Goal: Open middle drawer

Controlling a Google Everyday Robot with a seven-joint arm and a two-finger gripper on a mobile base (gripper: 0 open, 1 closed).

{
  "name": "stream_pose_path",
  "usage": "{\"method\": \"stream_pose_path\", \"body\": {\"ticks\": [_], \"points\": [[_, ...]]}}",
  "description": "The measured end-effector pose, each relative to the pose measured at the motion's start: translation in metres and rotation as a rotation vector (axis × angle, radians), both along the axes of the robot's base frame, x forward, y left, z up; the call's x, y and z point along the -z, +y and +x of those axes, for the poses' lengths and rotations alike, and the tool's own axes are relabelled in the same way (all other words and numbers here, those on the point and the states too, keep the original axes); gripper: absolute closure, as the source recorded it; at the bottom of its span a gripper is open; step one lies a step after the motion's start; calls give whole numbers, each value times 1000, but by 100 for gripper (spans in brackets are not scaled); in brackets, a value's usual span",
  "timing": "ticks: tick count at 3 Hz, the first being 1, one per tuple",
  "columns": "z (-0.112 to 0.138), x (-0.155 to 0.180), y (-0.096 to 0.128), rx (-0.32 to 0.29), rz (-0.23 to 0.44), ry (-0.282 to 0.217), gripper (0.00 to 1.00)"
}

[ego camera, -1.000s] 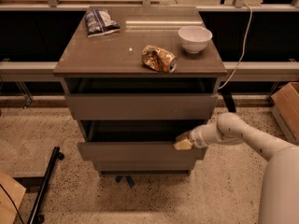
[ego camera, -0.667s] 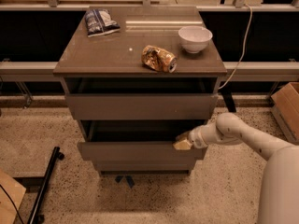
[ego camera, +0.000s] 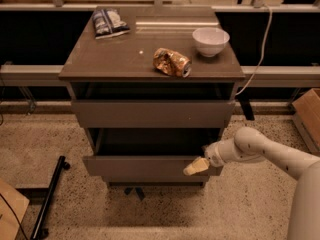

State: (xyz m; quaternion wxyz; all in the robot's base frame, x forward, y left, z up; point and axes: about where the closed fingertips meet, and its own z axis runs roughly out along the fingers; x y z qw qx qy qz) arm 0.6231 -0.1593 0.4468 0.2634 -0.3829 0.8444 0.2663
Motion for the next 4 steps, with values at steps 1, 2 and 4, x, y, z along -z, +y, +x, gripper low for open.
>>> {"method": "stream_pose_path", "body": {"ticks": [1, 2, 4], "points": [[-31, 2, -5, 41, -9, 45, 0], [-43, 0, -9, 59, -13, 66, 18], [-65, 0, -11, 76, -15, 100, 66]]}}
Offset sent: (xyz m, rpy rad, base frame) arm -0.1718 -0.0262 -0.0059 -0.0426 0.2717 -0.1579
